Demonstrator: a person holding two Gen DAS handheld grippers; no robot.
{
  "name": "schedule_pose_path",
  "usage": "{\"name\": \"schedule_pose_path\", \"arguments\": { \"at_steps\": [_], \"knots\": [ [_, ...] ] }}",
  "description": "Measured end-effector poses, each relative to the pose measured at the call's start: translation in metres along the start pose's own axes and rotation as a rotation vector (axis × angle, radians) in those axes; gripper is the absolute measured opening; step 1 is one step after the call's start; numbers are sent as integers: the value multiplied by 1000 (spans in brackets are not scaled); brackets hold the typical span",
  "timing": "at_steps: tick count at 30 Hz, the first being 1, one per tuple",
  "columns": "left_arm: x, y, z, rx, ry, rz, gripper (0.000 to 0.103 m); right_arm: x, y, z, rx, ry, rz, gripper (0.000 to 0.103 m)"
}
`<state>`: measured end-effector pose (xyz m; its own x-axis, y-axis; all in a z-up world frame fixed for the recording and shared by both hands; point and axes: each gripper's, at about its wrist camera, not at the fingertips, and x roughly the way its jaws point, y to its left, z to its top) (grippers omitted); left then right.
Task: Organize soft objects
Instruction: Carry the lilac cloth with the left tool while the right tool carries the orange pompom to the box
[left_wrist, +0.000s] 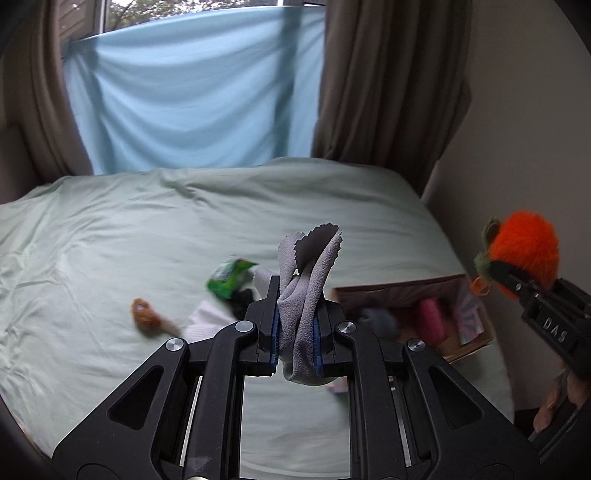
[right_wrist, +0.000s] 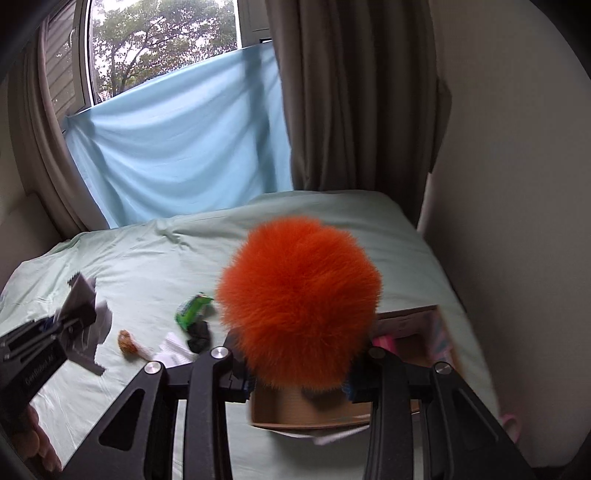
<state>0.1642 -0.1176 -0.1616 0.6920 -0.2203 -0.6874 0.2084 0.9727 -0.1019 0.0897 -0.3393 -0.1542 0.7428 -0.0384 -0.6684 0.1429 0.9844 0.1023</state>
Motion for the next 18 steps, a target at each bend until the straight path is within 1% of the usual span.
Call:
{"name": "schedule_pose_path", "arguments": {
  "at_steps": [4, 9, 14, 18],
  "knots": [
    [12, -56, 6, 4, 26, -45, 11, -1, -38, 4, -19, 25, -2, 32],
    [38, -112, 7, 32, 80, -90, 11, 9, -73, 5, -34, 68, -12, 32],
    [76, -151, 2, 70, 146, -116, 11, 35, -105, -2, -23, 129, -19, 32],
    [114, -174, -10, 84, 218, -133, 11, 61, -120, -11, -10, 189, -26, 32]
  ]
}}
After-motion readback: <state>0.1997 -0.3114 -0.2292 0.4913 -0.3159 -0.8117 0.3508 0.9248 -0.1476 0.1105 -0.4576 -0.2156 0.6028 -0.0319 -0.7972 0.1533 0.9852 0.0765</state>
